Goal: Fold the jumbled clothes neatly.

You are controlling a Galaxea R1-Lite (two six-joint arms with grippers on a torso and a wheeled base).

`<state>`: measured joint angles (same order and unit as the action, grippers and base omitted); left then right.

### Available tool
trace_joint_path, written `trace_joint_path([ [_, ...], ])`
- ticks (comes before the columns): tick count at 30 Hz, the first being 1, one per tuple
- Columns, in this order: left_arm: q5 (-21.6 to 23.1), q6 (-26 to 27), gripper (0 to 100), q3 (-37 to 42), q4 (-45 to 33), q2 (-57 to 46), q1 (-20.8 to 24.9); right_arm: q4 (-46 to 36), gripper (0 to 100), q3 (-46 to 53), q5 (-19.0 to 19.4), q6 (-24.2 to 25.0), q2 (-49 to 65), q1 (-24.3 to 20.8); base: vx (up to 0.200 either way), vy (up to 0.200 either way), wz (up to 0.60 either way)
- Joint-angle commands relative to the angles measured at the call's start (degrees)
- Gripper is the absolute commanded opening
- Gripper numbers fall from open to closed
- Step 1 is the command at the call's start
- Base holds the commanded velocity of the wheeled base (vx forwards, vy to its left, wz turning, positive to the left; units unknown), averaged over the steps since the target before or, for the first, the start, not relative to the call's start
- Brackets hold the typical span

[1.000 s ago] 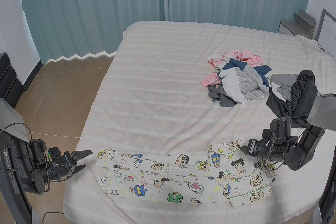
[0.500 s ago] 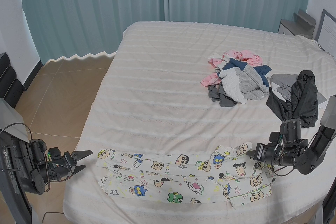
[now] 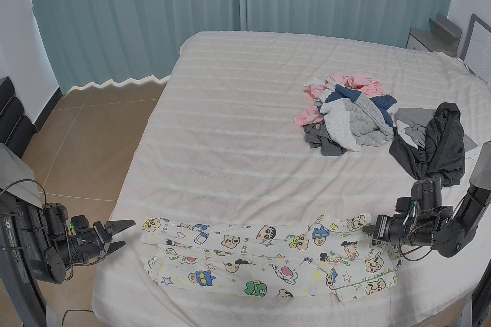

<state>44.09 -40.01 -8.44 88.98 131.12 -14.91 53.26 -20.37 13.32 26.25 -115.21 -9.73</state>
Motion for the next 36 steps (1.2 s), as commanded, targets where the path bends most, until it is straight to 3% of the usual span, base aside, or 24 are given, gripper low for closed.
trace_joint_path([
  [1,-0.1,0.9,100,0.1,1.0,0.3,0.0,0.1,0,-0.6,-0.1,-0.2,-2.5,1.6,0.0,0.0,0.0],
  [2,-0.1,1.9,100,0.1,1.0,0.5,0.1,0.2,100,-0.6,-0.1,-0.3,-2.7,2.0,0.0,0.0,0.0],
  [8,-1.1,7.3,100,0.6,1.0,0.6,0.9,0.5,100,0.2,-0.1,0.0,0.3,3.5,0.0,0.0,0.0],
  [10,-3.8,7.6,100,1.1,1.0,0.1,3.1,0.5,100,1.1,-0.1,0.6,3.4,4.5,0.0,0.0,0.0],
  [12,-10.7,8.0,100,0.6,1.0,-0.6,7.9,0.5,100,3.4,-0.2,1.9,9.5,5.7,0.0,0.0,0.0],
  [14,-13.1,9.3,100,0.1,1.0,-0.8,10.5,0.5,100,5.4,-0.8,3.8,14.3,5.7,0.0,0.0,0.0],
  [18,-13.2,11.4,100,-0.6,1.0,-0.6,13.2,0.3,100,8.9,-5.2,5.2,21.8,5.0,0.0,0.0,0.0],
  [19,-13.6,11.5,100,-2.0,-0.5,-0.6,14.5,0.3,100,10.8,-7.9,5.5,25.1,4.5,0.0,0.0,0.0],
  [20,-13.6,11.5,100,-2.0,-0.5,-0.6,14.5,0.3,100,10.8,-7.9,5.5,25.1,4.5,0.0,0.0,0.0],
  [21,-14.1,12.2,100,-4.1,-3.6,-0.6,15.8,0.4,100,12.7,-9.9,5.4,28.7,4.2,0.0,0.0,0.0],
  [26,-22.6,21.4,100,-10.5,-15.9,-0.6,17.2,0.1,100,15.0,-10.6,5.8,37.3,3.3,0.0,0.0,0.0],
  [30,-26.4,28.0,100,-13.7,-22.8,-0.8,17.4,-0.2,100,15.3,-12.4,5.7,42.2,2.1,0.0,0.0,0.0],
  [36,-28.3,28.8,100,-19.1,-28.1,-1.0,18.7,-2.2,100,16.8,-12.8,5.4,45.4,0.6,0.0,0.0,0.0],
])
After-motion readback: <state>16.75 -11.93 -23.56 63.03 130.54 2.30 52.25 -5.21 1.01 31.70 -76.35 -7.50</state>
